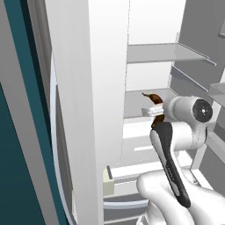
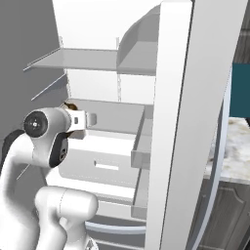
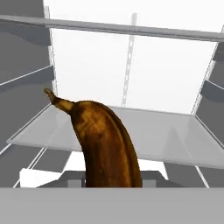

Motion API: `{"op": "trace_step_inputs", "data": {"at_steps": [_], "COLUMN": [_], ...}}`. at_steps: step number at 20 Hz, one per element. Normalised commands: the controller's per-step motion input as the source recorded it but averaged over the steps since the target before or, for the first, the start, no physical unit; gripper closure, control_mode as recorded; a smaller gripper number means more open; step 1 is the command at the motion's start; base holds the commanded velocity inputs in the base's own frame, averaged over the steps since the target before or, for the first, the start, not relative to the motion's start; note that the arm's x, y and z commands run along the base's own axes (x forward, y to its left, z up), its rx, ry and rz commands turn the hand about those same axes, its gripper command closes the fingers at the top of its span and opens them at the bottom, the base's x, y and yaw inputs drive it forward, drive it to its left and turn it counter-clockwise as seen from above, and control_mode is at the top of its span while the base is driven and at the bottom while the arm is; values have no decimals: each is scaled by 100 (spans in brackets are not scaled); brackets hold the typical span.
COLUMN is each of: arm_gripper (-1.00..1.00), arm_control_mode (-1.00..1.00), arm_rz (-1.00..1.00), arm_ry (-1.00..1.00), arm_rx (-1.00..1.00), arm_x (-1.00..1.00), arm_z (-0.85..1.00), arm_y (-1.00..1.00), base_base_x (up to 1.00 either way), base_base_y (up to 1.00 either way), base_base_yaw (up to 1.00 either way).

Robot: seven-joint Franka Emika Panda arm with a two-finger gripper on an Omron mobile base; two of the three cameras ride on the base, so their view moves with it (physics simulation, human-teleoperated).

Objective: Retrieve the kiwi and banana from the fridge and place them into the bowl on the dining table.

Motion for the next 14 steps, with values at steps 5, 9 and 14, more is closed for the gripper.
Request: {"op": "trace_step_inputs", "data": {"at_steps": [5, 9, 14], "arm_gripper": [100, 100, 100], "arm_control_mode": [-100, -100, -100], "arm_rz": [0, 0, 0], "arm_ry": [1, 15, 5], "arm_rx": [0, 0, 0], "arm_x": [-100, -50, -11], "arm_z": [82, 33, 2], "arm_y": [-6, -38, -5], "base_base_x": [0, 0, 0], "base_base_y": [0, 0, 0], "base_base_yaw": [0, 0, 0]}}
